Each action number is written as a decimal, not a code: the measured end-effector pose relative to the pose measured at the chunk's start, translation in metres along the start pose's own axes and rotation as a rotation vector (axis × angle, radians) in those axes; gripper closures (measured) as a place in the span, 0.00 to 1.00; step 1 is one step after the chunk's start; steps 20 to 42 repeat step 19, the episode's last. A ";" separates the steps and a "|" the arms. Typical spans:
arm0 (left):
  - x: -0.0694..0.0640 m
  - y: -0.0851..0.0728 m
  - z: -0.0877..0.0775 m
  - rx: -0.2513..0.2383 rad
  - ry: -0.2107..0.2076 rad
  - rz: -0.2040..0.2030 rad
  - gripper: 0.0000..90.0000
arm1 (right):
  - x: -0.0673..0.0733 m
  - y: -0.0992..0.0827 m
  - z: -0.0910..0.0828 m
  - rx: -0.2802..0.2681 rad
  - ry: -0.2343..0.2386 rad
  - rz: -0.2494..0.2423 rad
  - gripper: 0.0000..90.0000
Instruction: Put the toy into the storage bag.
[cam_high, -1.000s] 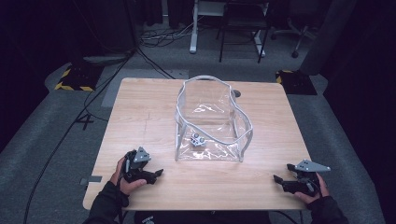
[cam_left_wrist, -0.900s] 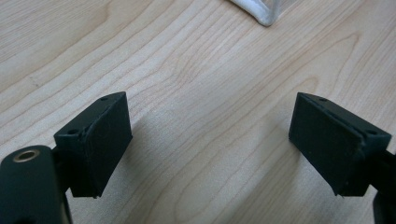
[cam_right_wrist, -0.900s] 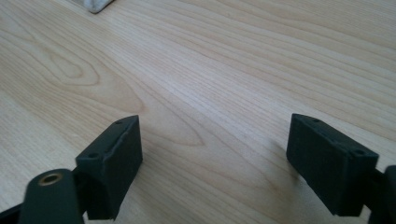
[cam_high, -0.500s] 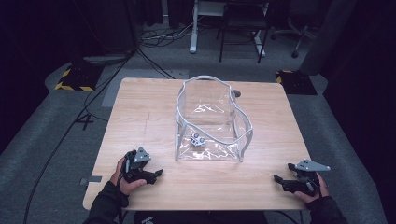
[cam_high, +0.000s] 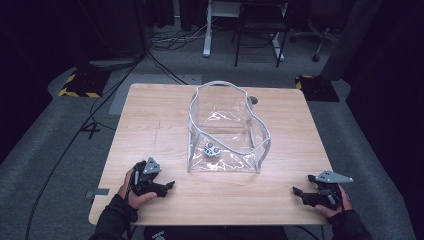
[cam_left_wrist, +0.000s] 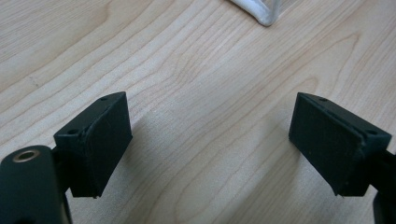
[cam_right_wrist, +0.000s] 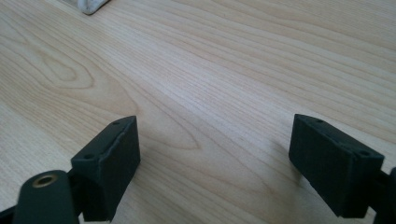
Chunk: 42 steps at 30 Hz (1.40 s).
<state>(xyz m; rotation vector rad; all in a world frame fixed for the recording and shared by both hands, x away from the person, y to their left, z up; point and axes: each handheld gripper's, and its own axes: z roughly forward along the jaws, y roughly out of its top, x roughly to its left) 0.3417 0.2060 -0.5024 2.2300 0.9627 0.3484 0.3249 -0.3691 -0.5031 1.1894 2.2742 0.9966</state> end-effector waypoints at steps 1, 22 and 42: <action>0.000 0.000 0.000 0.000 0.001 0.000 0.15 | 0.000 0.000 0.000 -0.002 0.000 0.001 0.18; 0.000 0.000 0.000 -0.002 0.003 -0.005 0.15 | 0.000 0.000 0.000 -0.001 0.002 0.000 0.18; 0.000 0.000 0.000 -0.002 0.003 -0.005 0.15 | 0.000 0.000 0.000 -0.001 0.002 0.000 0.18</action>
